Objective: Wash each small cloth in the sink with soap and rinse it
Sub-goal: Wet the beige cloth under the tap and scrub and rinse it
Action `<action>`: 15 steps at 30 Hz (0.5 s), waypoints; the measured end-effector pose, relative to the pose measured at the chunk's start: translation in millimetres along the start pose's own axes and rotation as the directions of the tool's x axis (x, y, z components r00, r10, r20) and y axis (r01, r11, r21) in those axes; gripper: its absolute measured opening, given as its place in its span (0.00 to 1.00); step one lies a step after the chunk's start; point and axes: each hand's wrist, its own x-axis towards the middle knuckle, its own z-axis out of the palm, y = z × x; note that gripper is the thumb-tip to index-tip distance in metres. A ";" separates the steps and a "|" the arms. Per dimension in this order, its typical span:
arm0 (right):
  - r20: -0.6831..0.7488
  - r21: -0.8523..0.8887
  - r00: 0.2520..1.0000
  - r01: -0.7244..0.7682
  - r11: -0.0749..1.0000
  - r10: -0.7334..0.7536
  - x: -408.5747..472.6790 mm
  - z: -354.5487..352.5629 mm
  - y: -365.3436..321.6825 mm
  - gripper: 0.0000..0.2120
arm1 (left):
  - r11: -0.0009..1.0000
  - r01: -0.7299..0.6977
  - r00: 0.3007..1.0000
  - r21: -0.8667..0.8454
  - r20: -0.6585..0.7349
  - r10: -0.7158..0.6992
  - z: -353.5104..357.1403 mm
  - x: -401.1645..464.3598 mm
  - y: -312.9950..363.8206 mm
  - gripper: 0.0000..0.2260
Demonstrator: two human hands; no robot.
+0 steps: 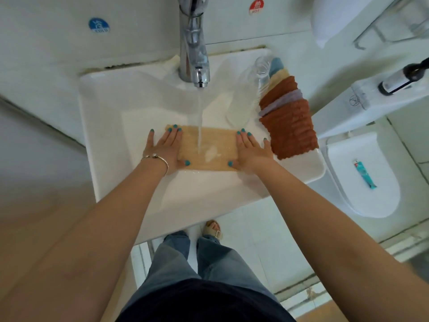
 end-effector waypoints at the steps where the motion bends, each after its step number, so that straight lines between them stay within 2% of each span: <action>1: 0.008 -0.009 1.000 -0.008 1.000 0.009 -2.7 1.5 2.2 0.44 | 1.000 -0.010 1.000 0.006 0.011 0.010 0.3 -0.1 3.1 0.42; 5: 0.039 -0.013 0.999 -0.010 1.000 0.011 -14.2 6.5 0.3 0.44 | 0.999 -0.035 0.998 -0.012 0.055 0.035 12.5 -10.1 9.1 0.44; 10: 0.020 0.044 0.999 -0.029 0.999 0.028 -21.9 7.7 -8.2 0.42 | 0.995 -0.015 0.999 -0.094 0.033 0.019 23.3 -16.5 13.1 0.44; 12: 0.012 0.101 0.999 -0.040 0.994 0.039 -27.4 7.3 -11.7 0.42 | 0.993 -0.017 0.999 -0.113 0.029 0.020 22.4 -17.8 13.4 0.45; 15: -0.068 0.294 0.997 -0.002 0.956 0.024 -40.4 -3.7 -20.2 0.41 | 0.991 -0.017 0.999 -0.135 0.029 0.021 20.4 -21.8 13.4 0.47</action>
